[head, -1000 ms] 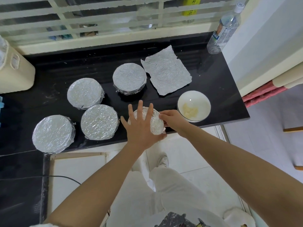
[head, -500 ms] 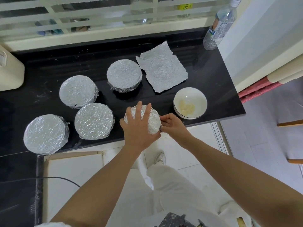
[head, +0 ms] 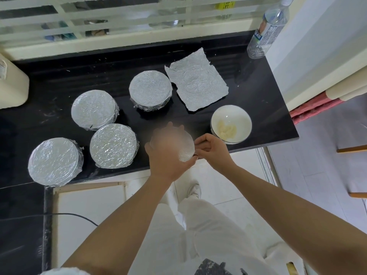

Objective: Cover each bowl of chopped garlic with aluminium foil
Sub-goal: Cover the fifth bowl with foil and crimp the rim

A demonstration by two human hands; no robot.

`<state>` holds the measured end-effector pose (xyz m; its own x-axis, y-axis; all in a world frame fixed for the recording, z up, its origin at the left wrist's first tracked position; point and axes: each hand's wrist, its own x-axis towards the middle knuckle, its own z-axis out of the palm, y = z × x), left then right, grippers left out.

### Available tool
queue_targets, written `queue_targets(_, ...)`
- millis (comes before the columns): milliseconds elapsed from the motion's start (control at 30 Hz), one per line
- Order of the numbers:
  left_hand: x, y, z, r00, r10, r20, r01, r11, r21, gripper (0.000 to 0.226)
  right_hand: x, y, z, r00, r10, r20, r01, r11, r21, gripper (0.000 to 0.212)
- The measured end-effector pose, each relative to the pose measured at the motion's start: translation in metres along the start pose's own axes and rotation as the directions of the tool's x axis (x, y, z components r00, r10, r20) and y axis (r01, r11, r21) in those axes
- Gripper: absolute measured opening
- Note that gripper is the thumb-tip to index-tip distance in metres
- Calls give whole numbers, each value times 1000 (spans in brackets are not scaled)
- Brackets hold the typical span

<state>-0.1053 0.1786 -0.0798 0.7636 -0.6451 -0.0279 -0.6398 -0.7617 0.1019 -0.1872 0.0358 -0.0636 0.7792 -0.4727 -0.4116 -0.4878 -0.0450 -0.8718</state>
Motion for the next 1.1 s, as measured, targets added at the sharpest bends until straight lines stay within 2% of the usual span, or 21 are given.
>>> queue_targets(100, 0, 1, 0, 1000, -9, 4, 9, 1000, -18, 93, 3, -4, 3, 998, 50, -29, -51, 998, -24, 23)
queue_targets(267, 1, 2, -1, 1000, -21, -4, 20, 1000, -24, 93, 5, -10, 15, 991, 92, -96, -103, 988, -113, 22)
queue_targets(467, 1, 2, -4, 1000, -12, -15, 11, 1000, -20, 92, -6, -8, 26, 964, 205, -169, -176, 970, 169, 23)
queue_targets(600, 2, 0, -4, 1000, 7, 0, -7, 1000, -25, 91, 5, -12, 24, 942, 279, -184, -240, 948, 209, 25)
queue_targets(667, 4, -1, -4, 1000, 22, 12, -22, 1000, -21, 91, 17, -18, 24, 940, 266, -212, -223, 953, 207, 23)
queue_targets(733, 5, -2, -5, 1000, 24, 19, -24, 1000, -16, 92, 29, -23, 27, 969, 181, -171, -149, 972, 183, 25)
queue_targets(767, 5, -3, -6, 1000, 20, 19, -19, 1000, -18, 92, 34, -24, 31, 986, 137, -99, -117, 976, 183, 29)
queue_targets(867, 5, -1, -9, 1000, 11, 5, -11, 999, -32, 91, 37, -29, 43, 973, 191, 133, -221, 937, 271, 35)
queue_targets(1000, 6, -1, -10, 1000, 0, 9, 0, 1000, -29, 95, 36, -29, 49, 943, 312, 117, -333, 867, 371, 38)
queue_targets(1100, 6, -1, -8, 1000, -2, 20, 2, 1000, -18, 99, 38, -28, 49, 933, 344, 104, -356, 846, 397, 36)
